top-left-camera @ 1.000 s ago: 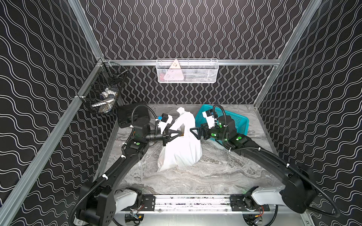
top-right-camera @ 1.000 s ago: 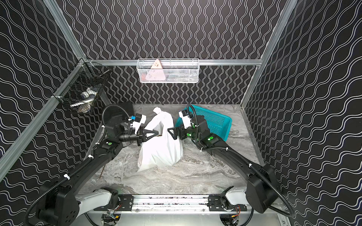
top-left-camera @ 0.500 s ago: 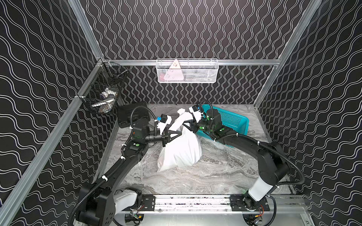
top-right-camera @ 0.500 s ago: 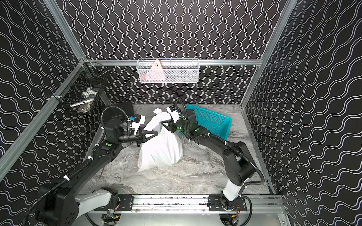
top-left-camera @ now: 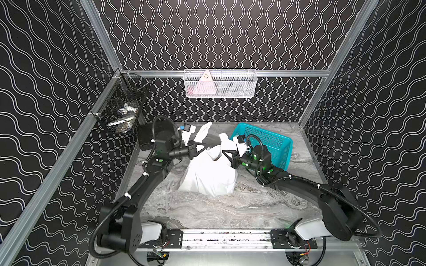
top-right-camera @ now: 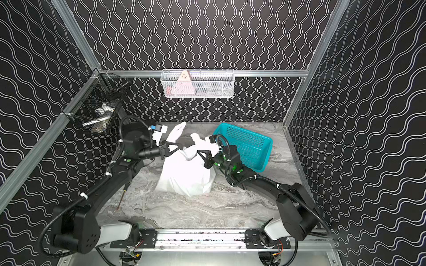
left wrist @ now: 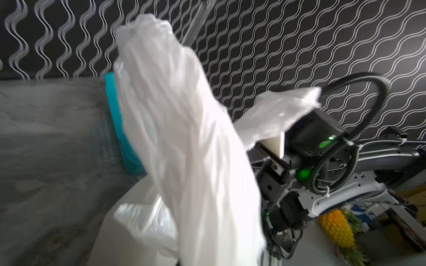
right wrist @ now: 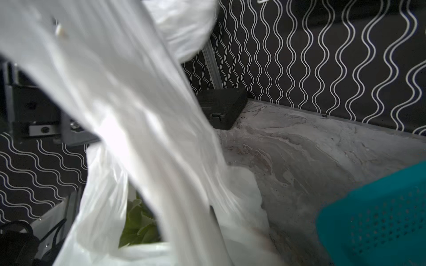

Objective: Place the pineapple into a plastic bag & tie a knot
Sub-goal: Cross the plastic bag at the center of the board.

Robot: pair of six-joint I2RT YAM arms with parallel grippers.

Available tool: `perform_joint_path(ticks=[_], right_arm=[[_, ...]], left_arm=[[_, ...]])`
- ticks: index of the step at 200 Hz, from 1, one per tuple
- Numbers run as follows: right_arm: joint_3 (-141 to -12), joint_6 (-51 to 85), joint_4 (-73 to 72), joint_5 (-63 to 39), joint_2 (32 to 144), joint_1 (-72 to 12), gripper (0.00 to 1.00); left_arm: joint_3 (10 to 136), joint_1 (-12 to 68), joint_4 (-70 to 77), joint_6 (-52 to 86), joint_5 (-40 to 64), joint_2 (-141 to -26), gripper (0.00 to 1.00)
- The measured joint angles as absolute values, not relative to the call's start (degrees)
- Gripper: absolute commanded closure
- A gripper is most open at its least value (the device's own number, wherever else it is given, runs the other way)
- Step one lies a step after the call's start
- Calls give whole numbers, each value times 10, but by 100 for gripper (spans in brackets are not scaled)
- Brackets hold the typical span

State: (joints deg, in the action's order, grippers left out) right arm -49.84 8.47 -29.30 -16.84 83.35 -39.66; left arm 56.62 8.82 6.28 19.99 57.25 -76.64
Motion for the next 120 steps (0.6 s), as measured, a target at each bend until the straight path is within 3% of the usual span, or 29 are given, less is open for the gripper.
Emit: perform_joint_path(ticks=[32, 54, 76, 96, 120], right_arm=[[-588, 5, -177, -116, 859, -440, 100], [-612, -36, -128, -95, 876, -462, 100], [-612, -65, -103, -93, 874, -469, 100], [-609, -87, -88, -86, 865, -469, 100], [-595, -107, -82, -91, 847, -471, 100]], left_arm=[[625, 134, -104, 81, 580, -781, 85], [625, 135, -143, 44, 582, -768, 72], [630, 132, -172, 14, 582, -759, 66], [632, 123, -183, 2, 582, -759, 51], [647, 115, -194, -1, 582, -763, 44]])
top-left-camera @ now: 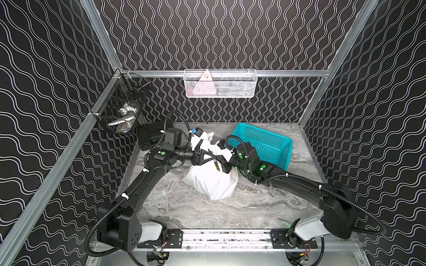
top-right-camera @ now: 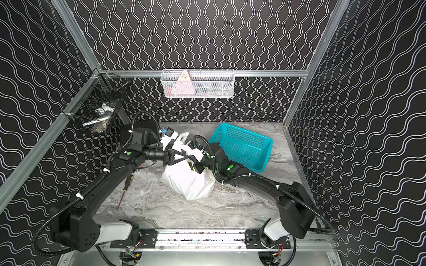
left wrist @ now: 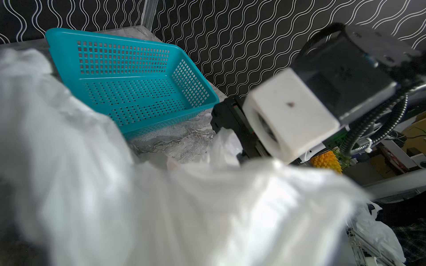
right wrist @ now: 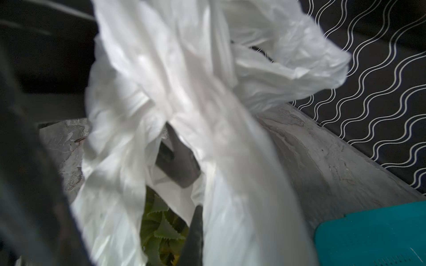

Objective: Place the pineapple into a plastic bag & tie a knot
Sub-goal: Cross the plastic bag at the center of the board.

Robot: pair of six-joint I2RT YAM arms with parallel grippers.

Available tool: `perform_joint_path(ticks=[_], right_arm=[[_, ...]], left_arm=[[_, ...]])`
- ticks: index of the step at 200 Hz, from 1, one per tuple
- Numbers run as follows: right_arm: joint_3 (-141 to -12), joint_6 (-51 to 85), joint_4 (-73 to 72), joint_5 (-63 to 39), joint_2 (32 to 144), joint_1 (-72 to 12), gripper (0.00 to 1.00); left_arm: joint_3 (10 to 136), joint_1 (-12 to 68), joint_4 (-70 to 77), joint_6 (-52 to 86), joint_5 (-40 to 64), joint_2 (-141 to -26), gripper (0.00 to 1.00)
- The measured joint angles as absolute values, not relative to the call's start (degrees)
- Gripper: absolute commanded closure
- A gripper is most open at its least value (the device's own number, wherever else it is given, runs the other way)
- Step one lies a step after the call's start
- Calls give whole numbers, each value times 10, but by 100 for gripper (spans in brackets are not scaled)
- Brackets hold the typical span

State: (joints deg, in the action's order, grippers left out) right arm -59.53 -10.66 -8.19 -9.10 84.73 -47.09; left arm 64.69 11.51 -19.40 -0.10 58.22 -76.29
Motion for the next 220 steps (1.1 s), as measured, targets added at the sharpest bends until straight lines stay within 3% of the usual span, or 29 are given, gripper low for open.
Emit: perform_joint_path(ticks=[51, 86, 125, 147, 170, 190, 213, 220], right_arm=[[-586, -127, -76, -108, 838, -472, 100], [-580, -132, -76, -112, 836, -472, 100], [-588, -142, -72, -118, 840, -472, 100], [-595, -143, -70, -128, 850, -472, 100], [-601, -142, -63, -136, 856, -472, 100], [-607, -134, -52, -138, 855, -472, 52], [-609, -91, -33, -153, 820, -458, 26], [-613, -69, -32, -164, 805, -440, 24]], left_arm=[[684, 107, -205, -1, 583, -786, 27], [694, 103, -201, -1, 591, -798, 24], [703, 104, -193, -1, 621, -817, 35], [709, 106, -192, -1, 641, -820, 50], [708, 107, -185, -2, 663, -824, 76], [709, 108, -176, -5, 677, -827, 99], [721, 109, -201, -37, 684, -833, 100], [721, 109, -206, -44, 684, -833, 100]])
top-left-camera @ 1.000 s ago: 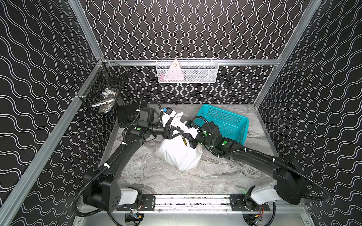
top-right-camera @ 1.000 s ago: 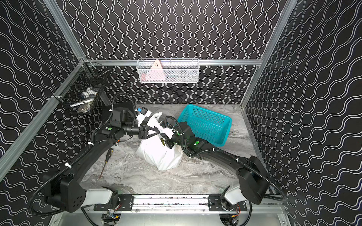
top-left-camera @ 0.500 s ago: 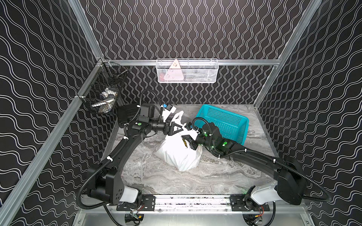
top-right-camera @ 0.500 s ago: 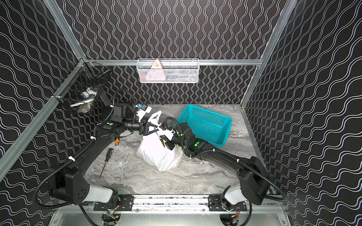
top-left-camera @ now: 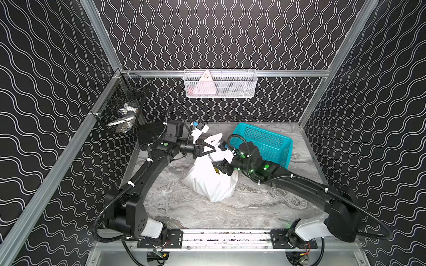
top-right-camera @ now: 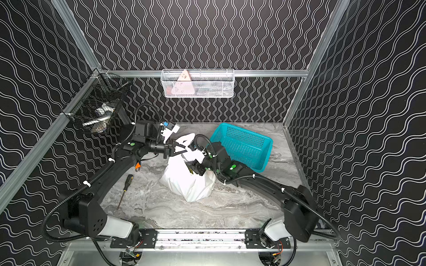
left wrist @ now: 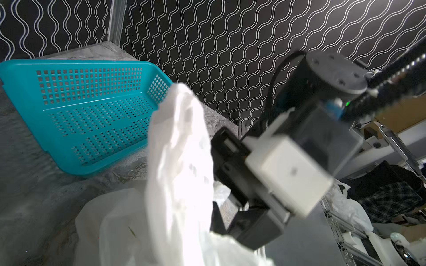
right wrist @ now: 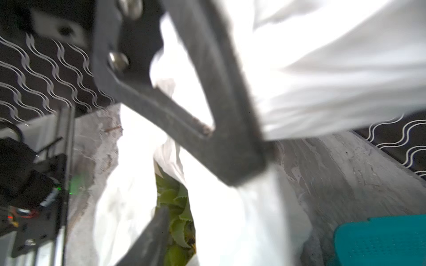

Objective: Place the pineapple into a plastic bag & tie a knot
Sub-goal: Cross the plastic bag at the center of the board.

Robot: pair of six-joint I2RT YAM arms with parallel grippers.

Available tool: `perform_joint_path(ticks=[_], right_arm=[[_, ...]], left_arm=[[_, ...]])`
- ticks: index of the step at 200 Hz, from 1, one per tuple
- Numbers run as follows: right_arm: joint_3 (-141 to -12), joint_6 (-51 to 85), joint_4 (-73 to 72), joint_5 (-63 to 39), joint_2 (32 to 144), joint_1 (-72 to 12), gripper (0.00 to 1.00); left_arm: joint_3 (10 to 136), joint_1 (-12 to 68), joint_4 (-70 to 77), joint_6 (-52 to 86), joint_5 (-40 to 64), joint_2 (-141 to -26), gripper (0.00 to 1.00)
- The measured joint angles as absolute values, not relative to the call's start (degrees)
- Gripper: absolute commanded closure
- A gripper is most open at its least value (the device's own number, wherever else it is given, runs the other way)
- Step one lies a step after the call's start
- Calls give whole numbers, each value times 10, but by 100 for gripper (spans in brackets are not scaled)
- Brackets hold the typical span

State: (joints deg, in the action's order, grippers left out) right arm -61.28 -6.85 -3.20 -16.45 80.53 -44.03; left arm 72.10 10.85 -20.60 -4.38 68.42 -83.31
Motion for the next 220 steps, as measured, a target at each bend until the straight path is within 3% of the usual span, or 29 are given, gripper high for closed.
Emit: perform_joint_path(ticks=[32, 76, 108, 156, 171, 190, 197, 220], right_arm=[[-718, 92, 11, -201, 813, -345, 25], [-789, 190, 53, -276, 866, -343, 35], [-809, 221, 62, -318, 889, -341, 52], [-810, 276, 27, -399, 907, -336, 52], [-810, 285, 26, -412, 912, -334, 61], [-810, 294, 21, -421, 914, -329, 89], [-810, 297, 17, -425, 914, -329, 99], [-783, 317, -10, -427, 904, -321, 100]], left_arm=[[716, 112, -214, -62, 682, -830, 100], [724, 118, -240, -84, 675, -829, 100], [723, 119, -243, -89, 674, -826, 100], [723, 119, -246, -91, 673, -826, 100], [723, 120, -246, -91, 673, -826, 100], [723, 120, -246, -90, 673, -826, 100], [723, 120, -246, -89, 672, -826, 94], [711, 118, -238, -86, 659, -821, 87]])
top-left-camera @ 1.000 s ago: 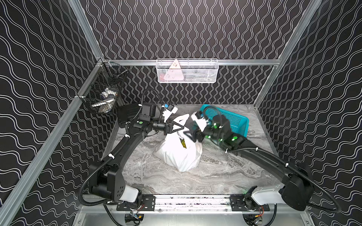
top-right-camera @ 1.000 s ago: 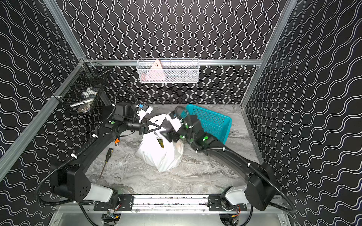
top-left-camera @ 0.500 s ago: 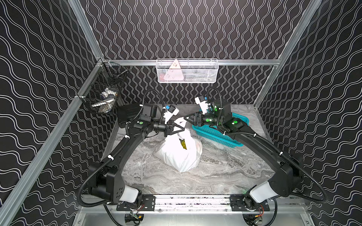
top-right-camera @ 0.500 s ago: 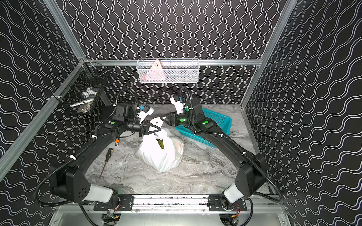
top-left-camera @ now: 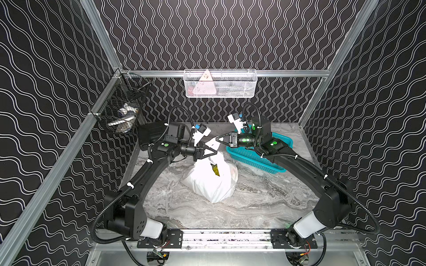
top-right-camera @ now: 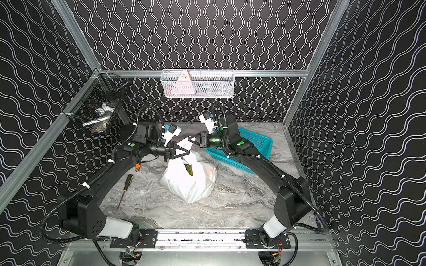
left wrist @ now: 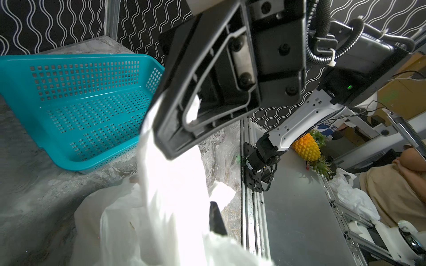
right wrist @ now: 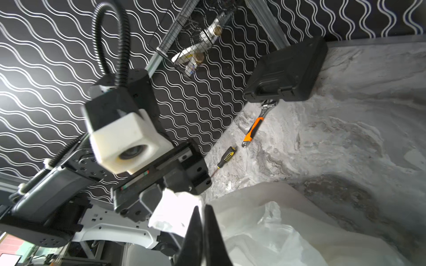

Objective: Place the pineapple into a plastic bag & tie a knot
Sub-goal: Cross the plastic bag at the center of the board.

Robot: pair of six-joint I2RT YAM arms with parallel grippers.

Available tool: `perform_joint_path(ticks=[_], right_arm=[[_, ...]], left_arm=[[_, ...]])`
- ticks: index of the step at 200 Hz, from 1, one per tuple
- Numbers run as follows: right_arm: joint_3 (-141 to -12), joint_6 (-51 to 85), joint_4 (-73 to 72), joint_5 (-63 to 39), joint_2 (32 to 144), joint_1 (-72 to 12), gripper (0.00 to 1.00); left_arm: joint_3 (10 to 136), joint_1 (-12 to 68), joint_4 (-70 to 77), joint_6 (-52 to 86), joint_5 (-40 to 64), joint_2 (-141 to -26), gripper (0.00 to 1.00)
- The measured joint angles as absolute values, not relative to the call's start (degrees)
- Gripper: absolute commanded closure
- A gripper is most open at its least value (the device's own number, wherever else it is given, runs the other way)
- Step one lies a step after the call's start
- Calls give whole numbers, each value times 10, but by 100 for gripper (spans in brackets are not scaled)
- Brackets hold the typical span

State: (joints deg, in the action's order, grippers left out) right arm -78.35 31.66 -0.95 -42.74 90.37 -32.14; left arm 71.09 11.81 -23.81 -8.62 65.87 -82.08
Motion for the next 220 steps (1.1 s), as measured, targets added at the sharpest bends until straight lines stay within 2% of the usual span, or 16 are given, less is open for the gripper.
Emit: perform_joint_path(ticks=[33, 98, 150, 192, 220], right_arm=[[-749, 321, -18, -392, 873, -312, 100], [-719, 277, 9, -334, 827, -316, 100], [-679, 220, 79, -250, 768, -440, 100], [-616, 237, 25, -201, 787, -469, 100], [-620, 235, 7, -216, 819, -444, 100]], left_arm=[[665, 96, -203, -48, 649, -791, 82], [663, 89, -175, 2, 650, -797, 97], [667, 83, -163, 20, 662, -806, 98], [656, 87, -176, 32, 674, -804, 90], [661, 93, -190, 22, 662, -804, 79]])
